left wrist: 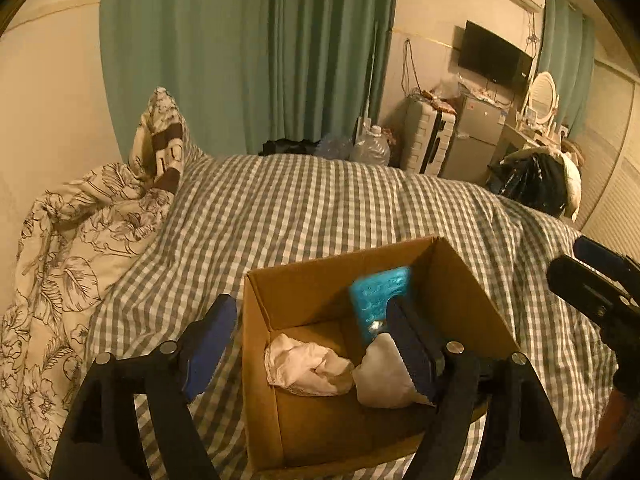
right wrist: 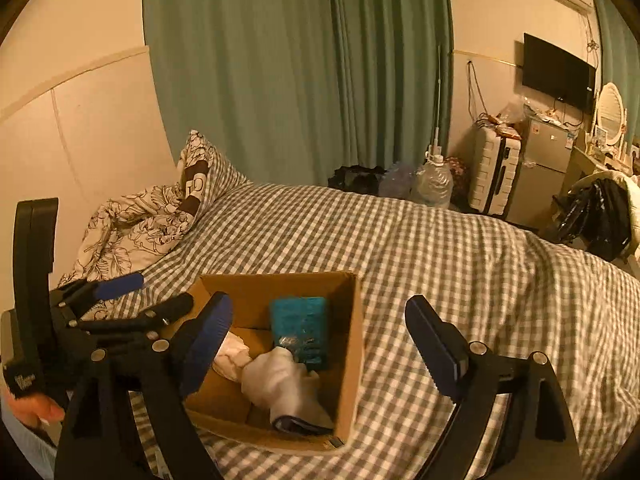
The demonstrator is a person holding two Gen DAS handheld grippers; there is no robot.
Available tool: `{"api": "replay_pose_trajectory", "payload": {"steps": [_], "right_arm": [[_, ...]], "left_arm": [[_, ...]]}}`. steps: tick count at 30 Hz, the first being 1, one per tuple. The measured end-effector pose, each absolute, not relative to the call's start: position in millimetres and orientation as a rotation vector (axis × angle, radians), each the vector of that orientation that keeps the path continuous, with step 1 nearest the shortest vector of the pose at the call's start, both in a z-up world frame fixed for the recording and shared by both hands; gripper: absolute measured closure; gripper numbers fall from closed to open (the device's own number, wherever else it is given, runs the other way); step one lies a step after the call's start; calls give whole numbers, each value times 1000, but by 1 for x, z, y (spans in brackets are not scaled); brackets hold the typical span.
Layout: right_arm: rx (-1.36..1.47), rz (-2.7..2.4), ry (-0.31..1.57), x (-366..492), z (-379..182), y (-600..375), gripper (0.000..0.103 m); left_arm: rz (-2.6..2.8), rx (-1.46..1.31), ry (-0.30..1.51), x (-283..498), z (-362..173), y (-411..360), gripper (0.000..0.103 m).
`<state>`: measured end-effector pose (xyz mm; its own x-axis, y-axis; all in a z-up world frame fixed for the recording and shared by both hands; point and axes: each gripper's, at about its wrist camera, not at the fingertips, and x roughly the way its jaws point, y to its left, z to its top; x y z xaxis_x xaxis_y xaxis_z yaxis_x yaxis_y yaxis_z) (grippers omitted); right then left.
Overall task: Organize objects
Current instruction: 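Carry the blister pack and tissue to the box and release both, then move both grippers back toward the remaining items on the bed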
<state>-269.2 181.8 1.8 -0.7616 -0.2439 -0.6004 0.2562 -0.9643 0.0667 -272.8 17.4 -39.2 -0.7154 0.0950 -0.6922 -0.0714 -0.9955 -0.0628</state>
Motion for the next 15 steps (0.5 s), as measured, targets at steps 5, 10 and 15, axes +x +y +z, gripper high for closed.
{"api": "replay_pose_trajectory", "payload": {"steps": [5, 10, 15], "right_arm": [[889, -2753, 74, -241, 29, 190, 13], [831, -2772, 120, -199, 58, 193, 9], [756, -2788, 172, -159, 84, 195, 5]], "left_arm": [[2868, -1059, -65, -249, -15, 14, 11], [2883, -1004, -62, -221, 3, 14, 8], [2904, -965, -52, -190, 16, 13, 3]]}}
